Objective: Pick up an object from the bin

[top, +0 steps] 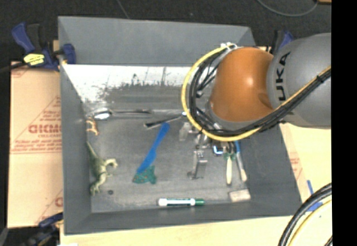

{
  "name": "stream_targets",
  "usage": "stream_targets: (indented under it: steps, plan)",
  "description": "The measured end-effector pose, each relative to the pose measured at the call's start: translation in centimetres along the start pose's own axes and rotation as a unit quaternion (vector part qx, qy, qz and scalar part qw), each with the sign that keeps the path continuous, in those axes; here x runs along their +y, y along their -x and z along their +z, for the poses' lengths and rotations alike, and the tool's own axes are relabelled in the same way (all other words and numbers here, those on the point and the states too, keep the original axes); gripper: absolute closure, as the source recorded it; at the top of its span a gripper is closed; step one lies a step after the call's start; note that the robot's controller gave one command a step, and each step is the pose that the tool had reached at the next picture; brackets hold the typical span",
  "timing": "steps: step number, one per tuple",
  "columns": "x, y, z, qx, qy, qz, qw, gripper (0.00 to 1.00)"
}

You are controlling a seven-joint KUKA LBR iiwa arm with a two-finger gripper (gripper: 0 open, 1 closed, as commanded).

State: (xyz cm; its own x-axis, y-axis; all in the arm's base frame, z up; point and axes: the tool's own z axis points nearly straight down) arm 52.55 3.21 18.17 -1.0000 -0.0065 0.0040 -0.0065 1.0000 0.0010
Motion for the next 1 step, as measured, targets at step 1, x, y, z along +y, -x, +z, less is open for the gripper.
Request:
stream_targets:
  steps: [1]
  plan:
    - [0.01, 0.18, -0.34, -0.0037, 0.000, 0.001, 1.0000, 0.00]
